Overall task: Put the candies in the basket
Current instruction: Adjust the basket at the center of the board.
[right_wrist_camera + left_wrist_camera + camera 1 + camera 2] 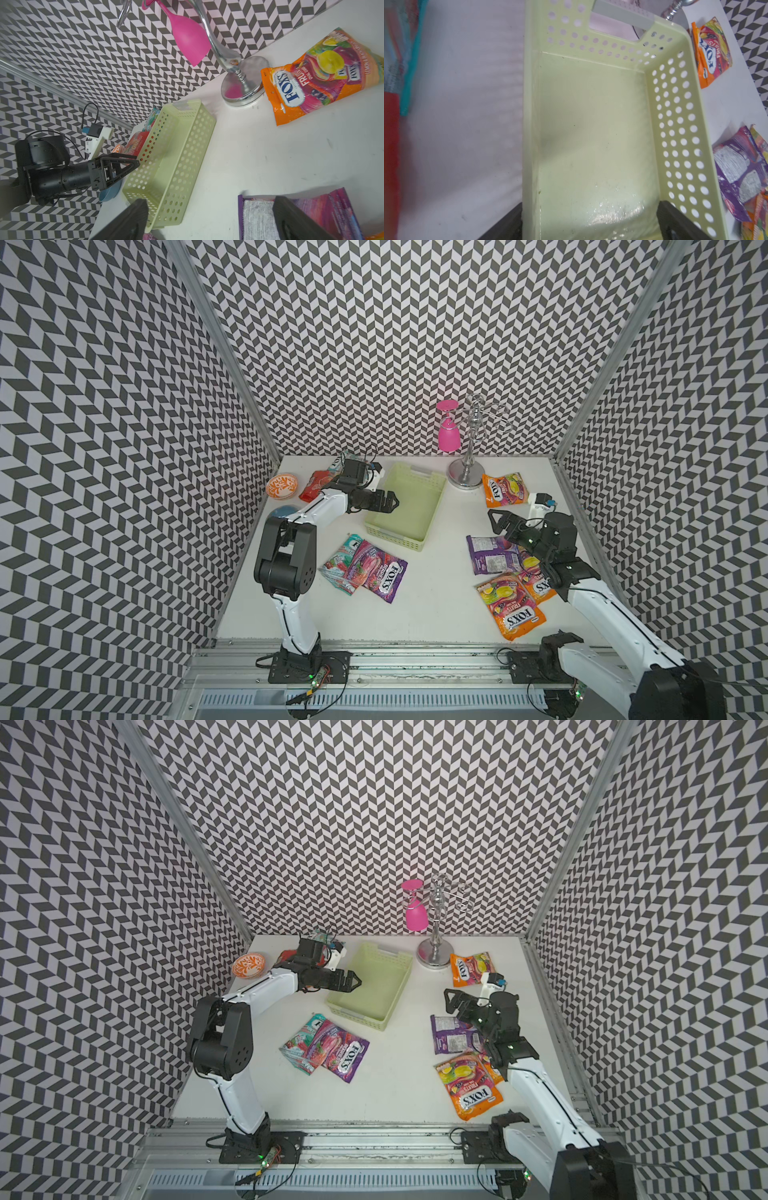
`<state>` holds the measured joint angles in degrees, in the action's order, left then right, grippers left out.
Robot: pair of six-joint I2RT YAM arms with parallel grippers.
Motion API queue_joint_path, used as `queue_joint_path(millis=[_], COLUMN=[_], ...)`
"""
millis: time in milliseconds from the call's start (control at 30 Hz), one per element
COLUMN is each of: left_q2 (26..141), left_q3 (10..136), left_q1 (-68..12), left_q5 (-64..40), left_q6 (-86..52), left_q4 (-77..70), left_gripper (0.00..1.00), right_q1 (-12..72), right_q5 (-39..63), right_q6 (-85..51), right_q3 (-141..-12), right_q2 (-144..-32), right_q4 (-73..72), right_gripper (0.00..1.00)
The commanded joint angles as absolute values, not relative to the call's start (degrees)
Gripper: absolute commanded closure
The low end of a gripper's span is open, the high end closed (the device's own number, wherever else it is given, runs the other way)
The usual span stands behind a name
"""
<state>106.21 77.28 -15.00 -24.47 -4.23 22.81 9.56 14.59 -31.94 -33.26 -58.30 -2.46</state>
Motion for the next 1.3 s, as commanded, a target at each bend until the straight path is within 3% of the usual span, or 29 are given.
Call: queue_joint_path(millis=[0,133,567,900,933,967,1267], left_q2=[101.67,97.75,79.69,72.40,71.96,71.65,70.41], left_q3=[74.23,70.36,56.55,50.88,50.90,50.93,51.11], left_q1=[-15.21,-15.29,-12.89,-7.09,-6.36,-5.80,-3.90], left_q5=[-27.73,-29.28,-20.75,-20.84,-20.91,-20.77,-21.00], left_q6=[-7.10,-8.43,-1.70,2.57,2.36,2.24,2.36], left_q4=[20.44,19.67,12.60,8.93,9.00,8.91,8.64], left_gripper=[0.01,0.01,0.01,0.01,0.01,0.01,0.01], right_q1=[11.96,13.98,20.11,27.67,28.42,28.71,29.63], right_q5=[12.59,12.41,7.20,5.52,5.21,-3.16,-5.52], right_q6=[-30.13,-29.15,-25.62,-25.60,-25.66,-24.62,-26.16], right_q3=[-38.72,-43.47,-58.79,-74.08,-74.63,-74.49,-71.43], right_q2=[-61.78,-67.51,-86.75,-103.45,-104.24,-104.73,-106.46], right_q4=[-0.70,0.71,5.55,14.44,15.15,15.38,13.50], right_gripper=[0.02,0.04,0.10,0.12,0.12,0.15,0.22])
